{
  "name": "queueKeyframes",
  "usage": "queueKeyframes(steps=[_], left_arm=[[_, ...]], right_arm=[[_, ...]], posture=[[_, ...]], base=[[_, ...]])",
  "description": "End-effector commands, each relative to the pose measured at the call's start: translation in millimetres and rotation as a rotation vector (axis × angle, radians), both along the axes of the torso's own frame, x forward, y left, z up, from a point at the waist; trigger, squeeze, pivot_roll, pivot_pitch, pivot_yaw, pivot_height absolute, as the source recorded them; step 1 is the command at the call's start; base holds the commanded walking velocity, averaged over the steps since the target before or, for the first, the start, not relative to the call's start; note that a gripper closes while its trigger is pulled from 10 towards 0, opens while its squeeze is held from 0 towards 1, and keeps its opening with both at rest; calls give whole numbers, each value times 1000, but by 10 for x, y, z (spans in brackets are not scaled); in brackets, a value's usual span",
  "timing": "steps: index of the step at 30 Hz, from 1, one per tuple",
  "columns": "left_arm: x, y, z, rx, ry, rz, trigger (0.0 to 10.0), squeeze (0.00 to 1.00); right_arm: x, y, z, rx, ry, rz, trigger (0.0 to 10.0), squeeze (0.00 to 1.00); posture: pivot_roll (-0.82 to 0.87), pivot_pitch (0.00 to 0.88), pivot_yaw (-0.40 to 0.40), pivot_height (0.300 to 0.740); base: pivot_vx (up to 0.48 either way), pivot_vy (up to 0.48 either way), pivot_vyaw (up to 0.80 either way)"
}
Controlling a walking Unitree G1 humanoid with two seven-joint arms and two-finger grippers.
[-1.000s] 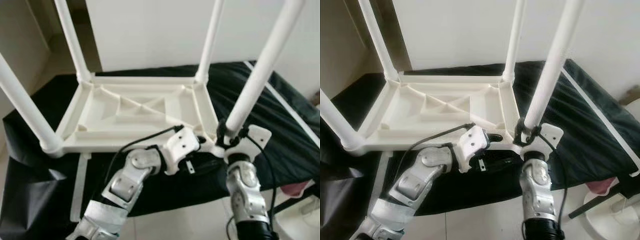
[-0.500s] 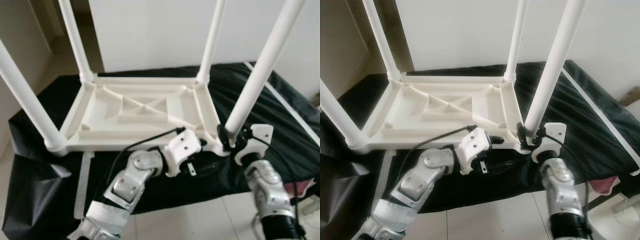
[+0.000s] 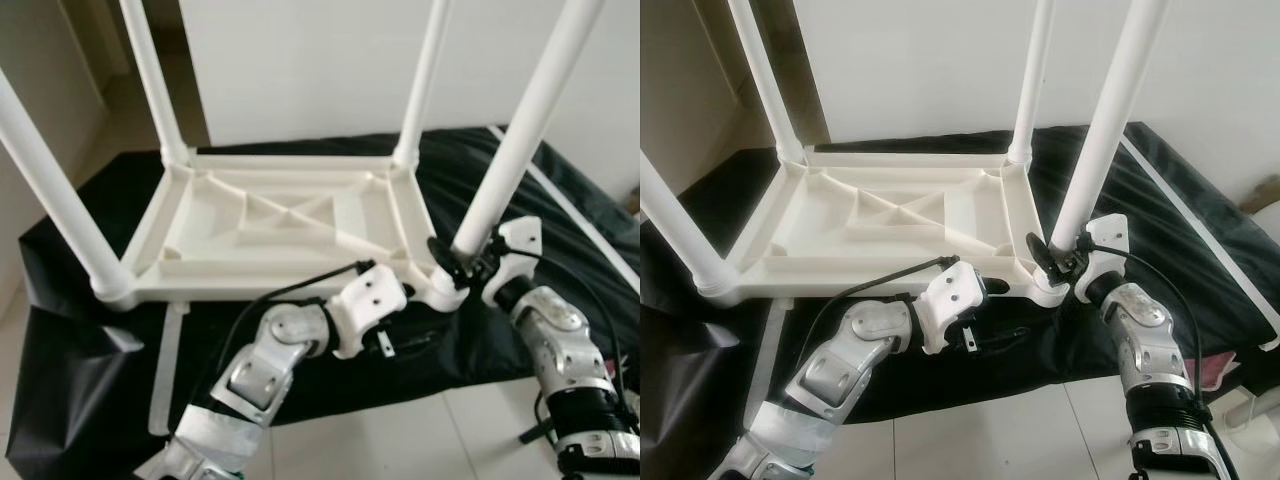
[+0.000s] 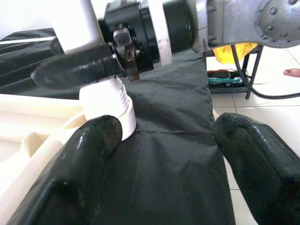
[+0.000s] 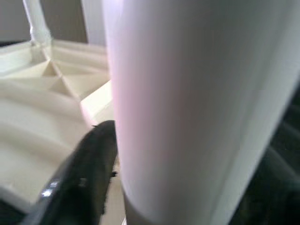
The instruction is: Building children table
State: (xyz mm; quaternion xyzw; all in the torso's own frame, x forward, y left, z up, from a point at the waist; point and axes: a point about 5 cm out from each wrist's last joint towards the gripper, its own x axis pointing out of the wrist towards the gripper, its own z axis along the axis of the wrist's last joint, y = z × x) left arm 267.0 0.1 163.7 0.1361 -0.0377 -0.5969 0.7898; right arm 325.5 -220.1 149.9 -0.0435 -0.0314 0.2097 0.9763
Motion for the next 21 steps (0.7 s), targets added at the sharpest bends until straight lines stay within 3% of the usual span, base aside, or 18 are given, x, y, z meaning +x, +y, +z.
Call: queueKeyframes(steps=[1,2,3,14,15,17,19,21], left_arm=[[19,14,-33,0,2,83,10000,0],[19,14,-33,0,2,83,10000,0],[20,14,-32,-1,2,84,10000,0],[30,27,-29,-2,4,93,10000,0],[32,30,-34,-1,4,94,10000,0],[48,31,-53,5,6,101,10000,0],[48,31,-53,5,6,101,10000,0],[71,29,-66,4,12,115,10000,0]], right_arm=[[1,-13,-20,-5,6,12,1686,0],[1,-13,-20,-5,6,12,1686,0],[0,-12,-40,-1,18,18,0,0],[-32,-11,-133,52,56,1,0,0],[-38,2,-142,79,56,-15,10000,0],[-40,17,-152,124,52,-82,10000,0],[-40,17,-152,124,52,-82,10000,0],[-29,18,-191,121,75,-172,10000,0]], posture=[[26,0,-4,740],[26,0,-4,740],[26,0,-4,740],[31,0,-9,740],[27,0,-12,740],[26,0,-14,740],[26,0,-14,740],[22,0,-18,740]], base=[[0,0,0],[0,0,0],[0,0,0],[0,0,0],[0,0,0],[0,0,0],[0,0,0],[0,0,0]])
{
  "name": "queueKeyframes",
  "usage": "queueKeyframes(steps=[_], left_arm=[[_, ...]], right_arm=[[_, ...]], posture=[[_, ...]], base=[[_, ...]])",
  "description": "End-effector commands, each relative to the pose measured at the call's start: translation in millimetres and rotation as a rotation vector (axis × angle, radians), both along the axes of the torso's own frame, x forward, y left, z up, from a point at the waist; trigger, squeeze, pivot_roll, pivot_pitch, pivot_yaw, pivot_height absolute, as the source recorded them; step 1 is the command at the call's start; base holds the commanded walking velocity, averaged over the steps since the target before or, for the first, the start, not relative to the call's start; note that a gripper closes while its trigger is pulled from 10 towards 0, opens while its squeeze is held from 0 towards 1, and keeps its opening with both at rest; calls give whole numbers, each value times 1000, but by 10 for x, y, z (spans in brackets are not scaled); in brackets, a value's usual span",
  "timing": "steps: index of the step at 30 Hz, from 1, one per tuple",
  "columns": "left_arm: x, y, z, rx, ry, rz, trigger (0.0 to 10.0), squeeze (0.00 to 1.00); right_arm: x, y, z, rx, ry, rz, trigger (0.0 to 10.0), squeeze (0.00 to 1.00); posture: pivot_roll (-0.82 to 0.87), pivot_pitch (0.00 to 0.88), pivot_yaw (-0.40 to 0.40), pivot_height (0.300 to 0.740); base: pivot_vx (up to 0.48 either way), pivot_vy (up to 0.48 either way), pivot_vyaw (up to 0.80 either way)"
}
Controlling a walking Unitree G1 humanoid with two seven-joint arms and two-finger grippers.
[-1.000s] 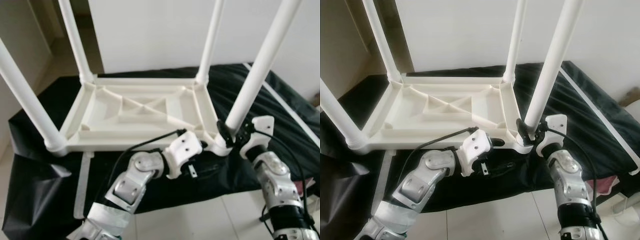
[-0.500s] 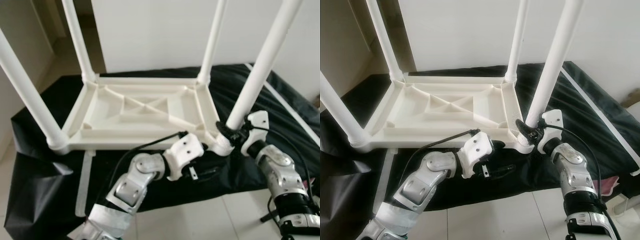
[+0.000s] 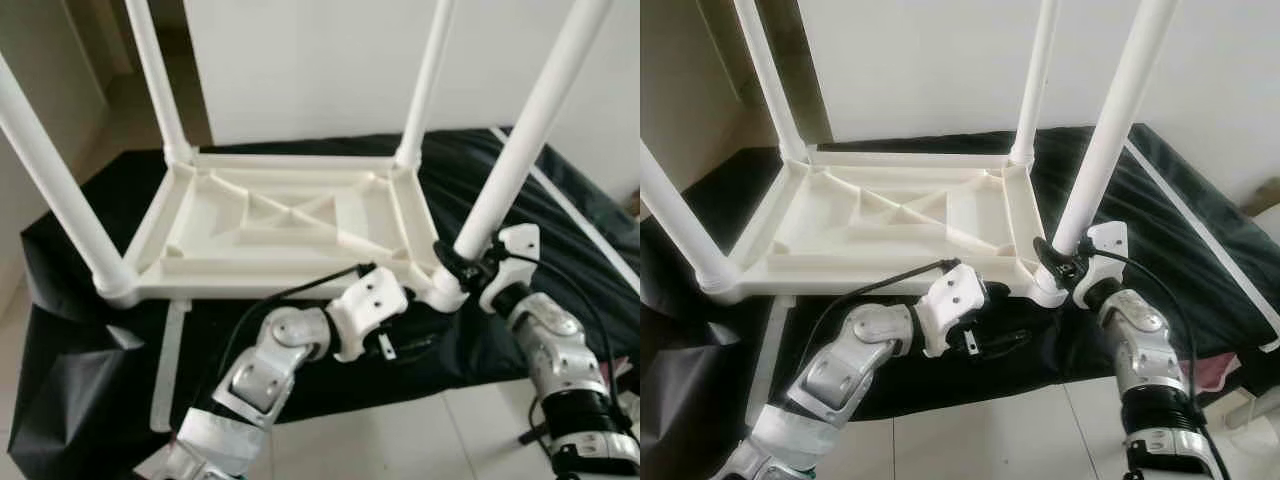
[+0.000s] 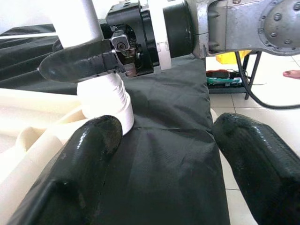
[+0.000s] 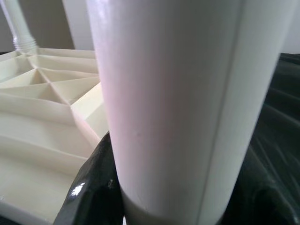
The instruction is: Building children table
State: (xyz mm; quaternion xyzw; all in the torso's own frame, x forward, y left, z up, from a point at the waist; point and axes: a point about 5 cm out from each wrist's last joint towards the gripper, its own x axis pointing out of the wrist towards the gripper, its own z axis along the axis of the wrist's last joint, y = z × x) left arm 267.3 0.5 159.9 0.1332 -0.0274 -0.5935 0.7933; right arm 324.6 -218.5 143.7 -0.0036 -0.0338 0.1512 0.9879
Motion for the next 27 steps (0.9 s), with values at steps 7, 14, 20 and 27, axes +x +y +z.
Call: queueKeyframes(steps=[7,14,20,27], left_arm=[[102,39,-25,-3,-4,124,10000,0],[131,96,-53,0,7,156,10000,0],[139,155,-86,-7,31,180,10000,0],[170,177,-65,-21,37,200,10000,0]], right_arm=[[-53,145,-169,74,95,-151,10000,0],[-130,339,-229,155,121,-338,10000,0],[-262,405,-263,170,136,-613,10000,0],[-304,503,-236,162,132,-695,10000,0]], posture=[[16,0,-20,740],[10,0,-23,740],[16,0,-30,740],[17,0,-26,740]], base=[[0,0,0],[0,0,0],[0,0,0],[0,0,0]])
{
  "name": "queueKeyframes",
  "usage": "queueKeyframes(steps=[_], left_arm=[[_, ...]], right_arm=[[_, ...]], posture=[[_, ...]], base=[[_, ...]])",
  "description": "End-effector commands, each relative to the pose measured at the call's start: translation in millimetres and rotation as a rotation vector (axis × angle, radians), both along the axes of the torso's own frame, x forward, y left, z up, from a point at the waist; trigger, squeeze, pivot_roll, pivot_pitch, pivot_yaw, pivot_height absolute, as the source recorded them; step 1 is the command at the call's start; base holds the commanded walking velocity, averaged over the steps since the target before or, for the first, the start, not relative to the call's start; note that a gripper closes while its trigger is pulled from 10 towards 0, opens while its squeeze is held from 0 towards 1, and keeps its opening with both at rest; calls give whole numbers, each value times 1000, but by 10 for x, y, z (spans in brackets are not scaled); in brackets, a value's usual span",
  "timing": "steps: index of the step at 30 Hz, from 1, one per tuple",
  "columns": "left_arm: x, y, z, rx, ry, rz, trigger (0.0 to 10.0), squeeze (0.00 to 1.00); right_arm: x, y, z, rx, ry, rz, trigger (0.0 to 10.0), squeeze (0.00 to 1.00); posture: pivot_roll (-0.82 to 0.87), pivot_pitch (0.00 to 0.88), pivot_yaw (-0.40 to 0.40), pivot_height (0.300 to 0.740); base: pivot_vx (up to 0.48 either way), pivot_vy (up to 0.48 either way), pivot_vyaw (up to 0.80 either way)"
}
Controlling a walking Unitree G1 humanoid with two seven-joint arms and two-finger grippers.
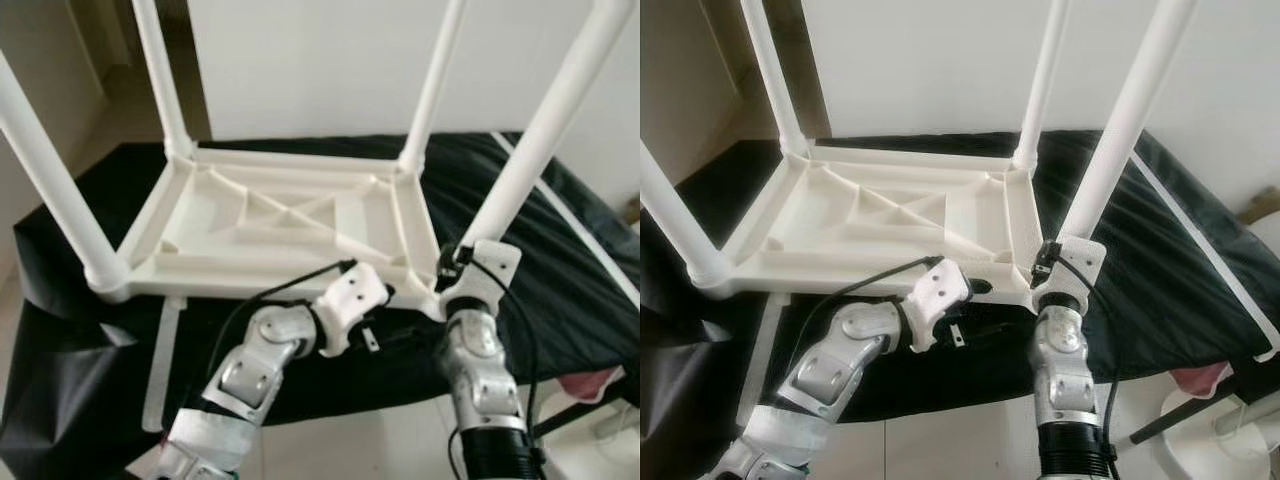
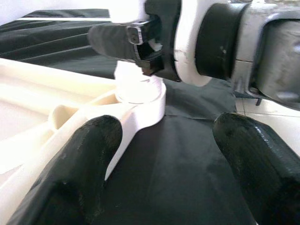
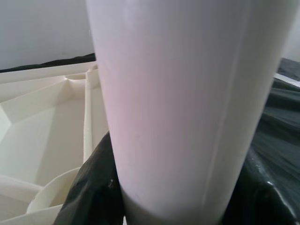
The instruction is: Building children table
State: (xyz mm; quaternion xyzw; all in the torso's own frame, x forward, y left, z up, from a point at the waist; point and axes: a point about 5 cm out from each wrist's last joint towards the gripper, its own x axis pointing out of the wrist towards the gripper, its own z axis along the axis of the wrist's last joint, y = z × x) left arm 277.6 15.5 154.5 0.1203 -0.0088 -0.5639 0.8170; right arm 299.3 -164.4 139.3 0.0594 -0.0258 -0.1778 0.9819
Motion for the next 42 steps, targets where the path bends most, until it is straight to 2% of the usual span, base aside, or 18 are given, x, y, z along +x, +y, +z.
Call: queueKeyframes(steps=[1,3,10,14,15,16,26,27,28,29,34,37,40,42], left_arm=[[68,27,-12,-13,-1,121,10000,0],[73,28,-7,-14,-2,120,10000,0],[79,32,-7,-7,-8,114,10000,0],[82,32,6,-9,-13,113,10000,0],[79,29,7,-9,-14,111,10000,0],[77,27,8,-9,-15,110,10000,0],[75,0,25,-10,-24,100,10000,0],[70,-21,30,-10,-27,92,10000,0],[70,-21,30,-10,-27,92,10000,0],[68,-29,33,-11,-28,89,10000,0],[41,-57,35,-11,-29,69,10000,0],[37,-60,32,-10,-29,65,10000,0],[36,-65,31,-8,-30,60,10000,0],[36,-66,32,-8,-30,59,10000,0]], right_arm=[[-51,-37,-192,45,90,-33,10000,0],[-43,-14,-147,77,66,-16,10000,0],[-60,-57,-101,57,56,-47,10000,0],[-66,-46,-50,2,47,-48,10000,0],[-66,-41,-48,10,43,-42,10000,957],[-65,-39,-47,15,41,-39,10000,1000],[-73,-95,5,-18,10,13,10000,1000],[-71,-121,11,-22,10,48,10000,894],[-71,-121,11,-22,10,48,10000,894],[-74,-135,12,-26,10,59,10000,0],[-105,-253,41,-49,-19,173,10000,0],[-106,-271,39,-53,-18,207,10000,0],[-93,-308,60,-100,-42,322,10000,0],[-88,-312,61,-108,-46,354,10000,0]], posture=[[17,0,-26,740],[15,0,-22,740],[16,0,-21,740],[19,0,-25,740],[21,0,-26,740],[21,0,-26,740],[26,0,-26,740],[23,0,-22,740],[23,0,-22,740],[23,0,-22,740],[18,0,-19,740],[13,0,-13,740],[7,0,-9,740],[7,0,-9,740]], base=[[0,0,0],[0,0,0],[0,0,0],[0,0,0],[0,0,0],[0,0,0],[0,0,0],[0,0,0],[0,0,0],[0,0,0],[0,0,0],[0,0,0],[0,0,0],[0,0,0]])
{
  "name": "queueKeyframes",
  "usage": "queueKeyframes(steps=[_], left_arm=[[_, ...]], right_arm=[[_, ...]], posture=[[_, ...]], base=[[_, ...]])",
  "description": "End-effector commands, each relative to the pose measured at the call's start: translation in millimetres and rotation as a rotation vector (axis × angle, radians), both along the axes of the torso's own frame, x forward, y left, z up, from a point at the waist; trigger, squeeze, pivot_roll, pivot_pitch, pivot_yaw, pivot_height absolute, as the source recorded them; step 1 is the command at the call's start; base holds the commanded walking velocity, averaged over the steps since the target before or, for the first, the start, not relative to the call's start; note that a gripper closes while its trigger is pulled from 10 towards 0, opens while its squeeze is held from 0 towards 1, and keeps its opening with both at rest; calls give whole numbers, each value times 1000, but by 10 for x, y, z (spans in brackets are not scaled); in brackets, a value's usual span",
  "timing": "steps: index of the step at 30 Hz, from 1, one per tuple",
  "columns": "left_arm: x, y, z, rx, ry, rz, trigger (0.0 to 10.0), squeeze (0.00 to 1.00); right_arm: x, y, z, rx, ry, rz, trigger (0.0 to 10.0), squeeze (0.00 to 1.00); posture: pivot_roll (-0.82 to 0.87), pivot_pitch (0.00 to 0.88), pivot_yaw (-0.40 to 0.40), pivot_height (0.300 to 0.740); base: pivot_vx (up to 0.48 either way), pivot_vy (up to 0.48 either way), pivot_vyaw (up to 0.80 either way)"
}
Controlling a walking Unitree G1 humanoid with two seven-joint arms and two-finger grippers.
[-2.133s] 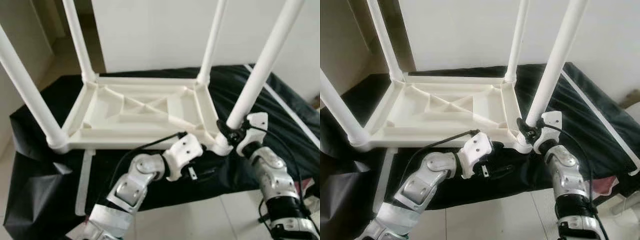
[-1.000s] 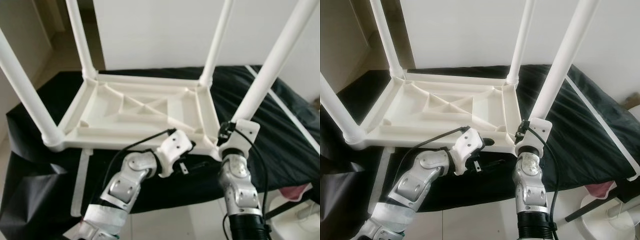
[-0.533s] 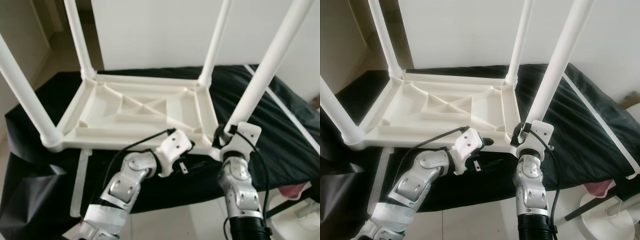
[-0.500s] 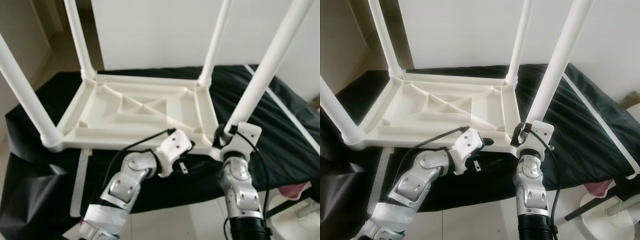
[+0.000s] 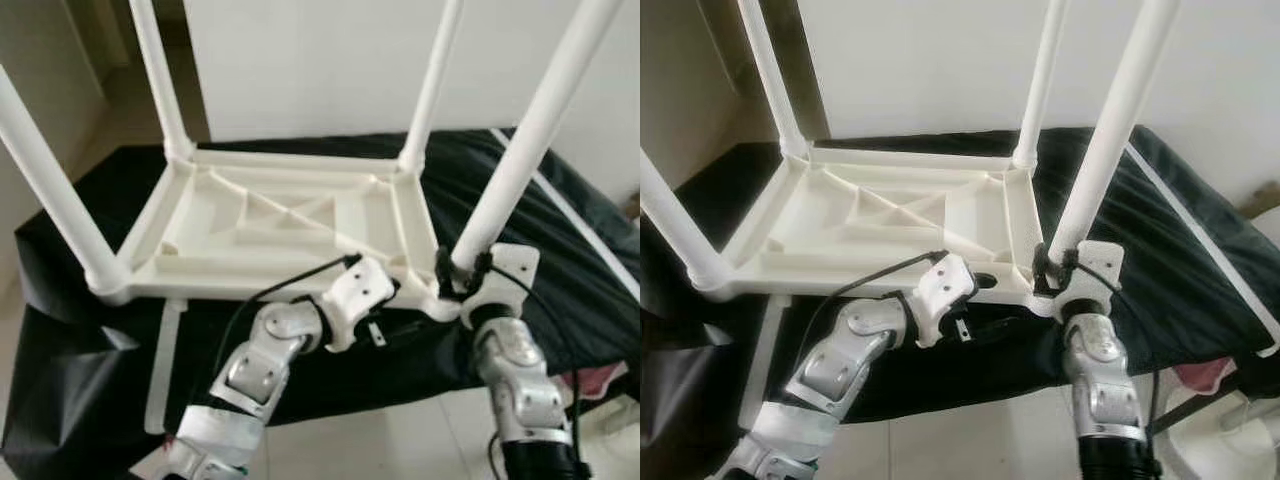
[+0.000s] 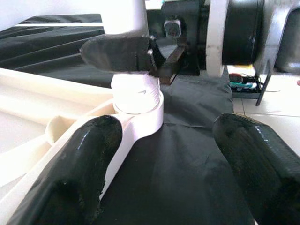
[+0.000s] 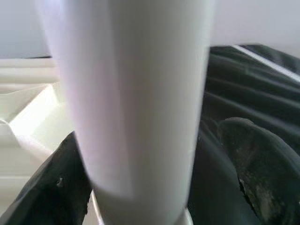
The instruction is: Building children table
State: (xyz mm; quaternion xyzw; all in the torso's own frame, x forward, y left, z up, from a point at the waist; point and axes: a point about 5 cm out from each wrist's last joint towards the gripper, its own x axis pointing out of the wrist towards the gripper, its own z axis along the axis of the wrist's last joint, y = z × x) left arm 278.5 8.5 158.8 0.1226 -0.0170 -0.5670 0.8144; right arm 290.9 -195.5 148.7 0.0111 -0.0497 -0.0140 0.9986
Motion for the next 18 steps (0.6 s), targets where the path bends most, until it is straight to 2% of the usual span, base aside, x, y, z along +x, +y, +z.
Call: queueKeyframes(steps=[1,5,6,9,11,14,15,18], left_arm=[[27,3,-11,-4,-15,69,10000,0],[30,2,-2,-4,-18,66,10000,0],[35,6,7,-7,-19,68,10000,0],[36,9,10,-7,-20,69,10000,0],[33,16,1,1,-20,70,10000,0],[29,19,-4,2,-19,69,10000,0],[13,19,-10,4,-17,63,10000,0],[5,16,-12,6,-16,57,10000,0]], right_arm=[[-4,-1,-32,5,6,30,10000,0],[26,-32,-18,-38,6,119,10000,0],[42,-66,-9,-72,9,185,10000,0],[43,-85,-19,-84,20,228,10000,0],[34,-156,-18,-114,27,307,10000,0],[33,-187,-14,-131,27,324,10000,0],[53,-244,-9,-159,35,366,10000,0],[65,-254,-12,-170,42,411,10000,0]], posture=[[7,0,-9,740],[10,0,-11,740],[13,0,-12,740],[14,0,-12,740],[18,0,-14,740],[18,0,-14,740],[20,0,-11,740],[18,0,-8,740]], base=[[0,0,0],[0,0,0],[0,0,0],[0,0,0],[0,0,0],[0,0,0],[0,0,0],[0,0,0]])
